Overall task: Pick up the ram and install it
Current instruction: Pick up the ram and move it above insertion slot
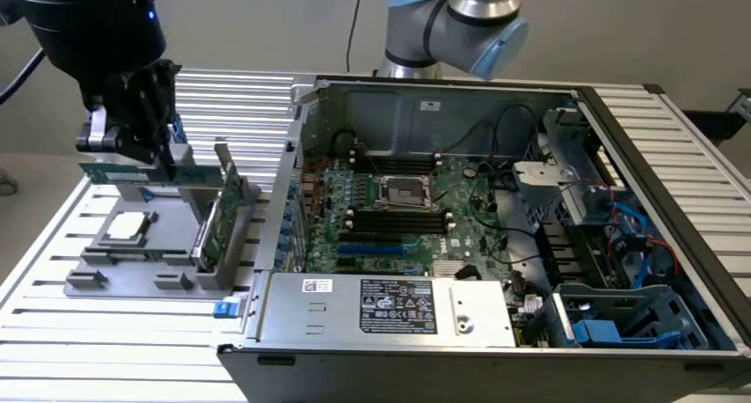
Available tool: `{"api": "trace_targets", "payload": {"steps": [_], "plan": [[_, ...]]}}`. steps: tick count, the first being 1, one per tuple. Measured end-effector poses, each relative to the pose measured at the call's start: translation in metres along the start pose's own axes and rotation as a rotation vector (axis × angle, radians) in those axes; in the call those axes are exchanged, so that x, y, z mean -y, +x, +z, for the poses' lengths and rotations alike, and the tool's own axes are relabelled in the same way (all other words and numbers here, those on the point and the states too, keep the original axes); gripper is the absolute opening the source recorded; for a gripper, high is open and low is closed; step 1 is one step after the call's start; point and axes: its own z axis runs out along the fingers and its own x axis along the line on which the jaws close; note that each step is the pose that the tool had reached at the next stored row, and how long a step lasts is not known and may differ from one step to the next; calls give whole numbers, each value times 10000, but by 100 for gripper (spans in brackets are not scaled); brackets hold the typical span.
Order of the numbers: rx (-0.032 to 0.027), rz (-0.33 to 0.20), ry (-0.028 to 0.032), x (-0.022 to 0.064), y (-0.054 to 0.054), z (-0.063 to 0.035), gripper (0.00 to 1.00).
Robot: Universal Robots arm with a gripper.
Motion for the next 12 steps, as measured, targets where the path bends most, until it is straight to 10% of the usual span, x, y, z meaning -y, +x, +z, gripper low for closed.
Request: {"api": "trace_targets", "payload": {"steps": [12], "plan": [[0,0,0,471,-24,-402,14]]}}
